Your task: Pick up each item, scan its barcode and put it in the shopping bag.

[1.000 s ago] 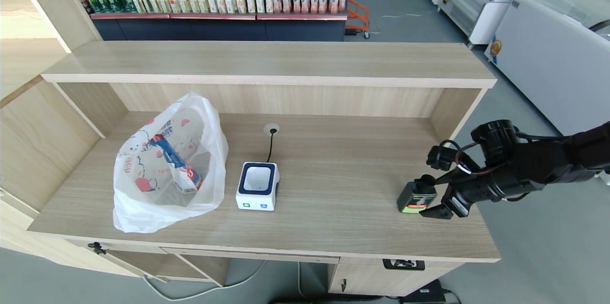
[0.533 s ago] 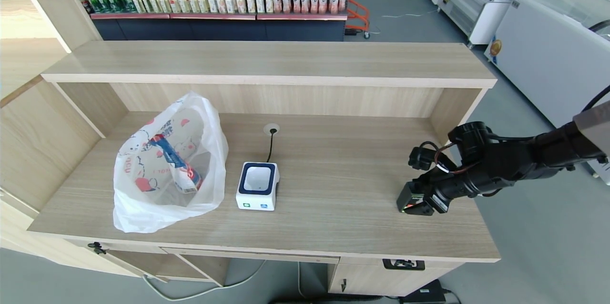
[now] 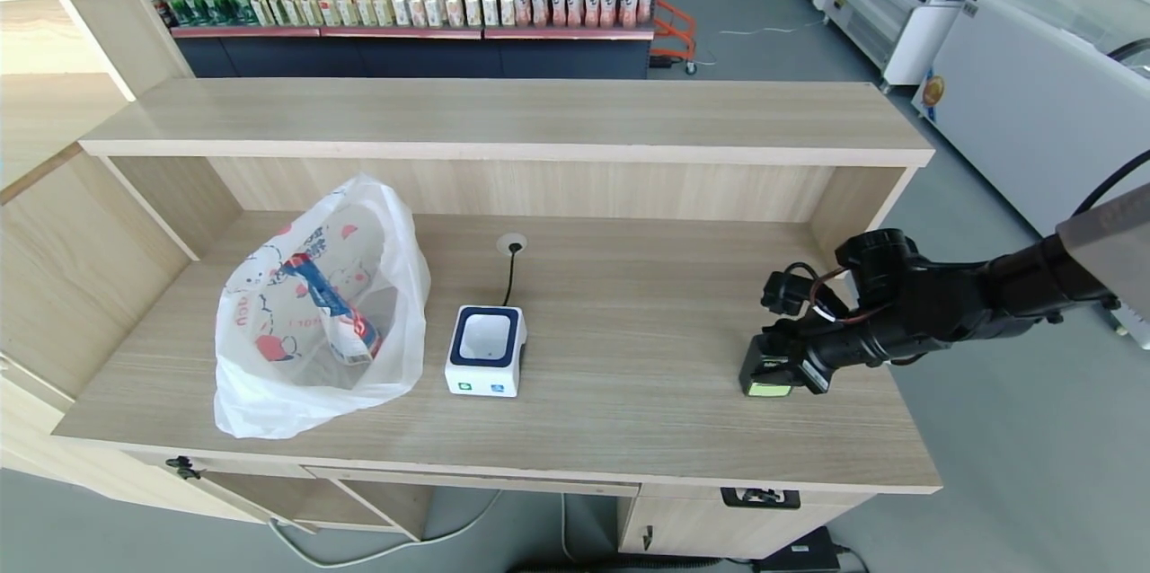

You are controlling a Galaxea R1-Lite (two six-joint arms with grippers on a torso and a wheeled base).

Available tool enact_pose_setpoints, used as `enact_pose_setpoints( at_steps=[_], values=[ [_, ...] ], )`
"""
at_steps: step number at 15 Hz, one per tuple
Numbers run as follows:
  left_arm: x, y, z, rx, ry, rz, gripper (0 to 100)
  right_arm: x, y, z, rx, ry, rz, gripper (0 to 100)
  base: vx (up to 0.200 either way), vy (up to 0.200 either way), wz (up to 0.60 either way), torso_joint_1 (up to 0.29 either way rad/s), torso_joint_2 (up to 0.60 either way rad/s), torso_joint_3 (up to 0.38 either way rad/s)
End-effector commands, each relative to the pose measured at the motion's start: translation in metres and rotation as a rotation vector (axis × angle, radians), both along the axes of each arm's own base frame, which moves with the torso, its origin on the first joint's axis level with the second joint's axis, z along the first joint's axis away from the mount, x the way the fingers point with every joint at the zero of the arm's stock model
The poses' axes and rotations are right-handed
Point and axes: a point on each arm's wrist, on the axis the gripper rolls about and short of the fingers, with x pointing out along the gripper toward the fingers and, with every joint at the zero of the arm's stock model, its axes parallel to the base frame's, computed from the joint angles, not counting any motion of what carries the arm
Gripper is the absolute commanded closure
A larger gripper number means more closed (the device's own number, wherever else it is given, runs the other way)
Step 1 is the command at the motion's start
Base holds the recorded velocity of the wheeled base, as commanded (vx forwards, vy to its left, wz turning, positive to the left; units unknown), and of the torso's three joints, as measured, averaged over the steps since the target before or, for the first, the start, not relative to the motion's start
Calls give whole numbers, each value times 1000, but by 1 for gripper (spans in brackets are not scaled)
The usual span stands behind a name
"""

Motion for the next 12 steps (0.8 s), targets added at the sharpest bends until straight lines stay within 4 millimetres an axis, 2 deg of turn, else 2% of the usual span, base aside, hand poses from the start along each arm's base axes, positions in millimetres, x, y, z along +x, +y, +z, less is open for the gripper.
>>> enact_pose_setpoints(
  at_steps=[1, 5, 7, 9, 10, 11, 12],
  values=[
    [0, 0, 0, 0, 0, 1, 0, -2, 2, 2, 1, 0, 6, 100, 0, 0, 0, 0, 0, 0],
    [0, 0, 0, 0, 0, 1, 0, -16, 0, 18, 15, -19, 12, 100, 0, 0, 0, 0, 0, 0],
    [0, 0, 0, 0, 0, 1, 0, -29, -4, 41, 29, -83, 12, 100, 0, 0, 0, 0, 0, 0],
    [0, 0, 0, 0, 0, 1, 0, -47, -41, 69, 104, -197, -29, 100, 0, 0, 0, 0, 0, 0],
    [0, 0, 0, 0, 0, 1, 0, -72, -63, 79, 120, -231, -79, 100, 0, 0, 0, 0, 0, 0],
    [0, 0, 0, 0, 0, 1, 0, -99, -79, 82, 107, -261, -132, 100, 0, 0, 0, 0, 0, 0],
    [0, 0, 0, 0, 0, 1, 0, -103, -82, 82, 104, -269, -141, 100, 0, 0, 0, 0, 0, 0]
  ],
)
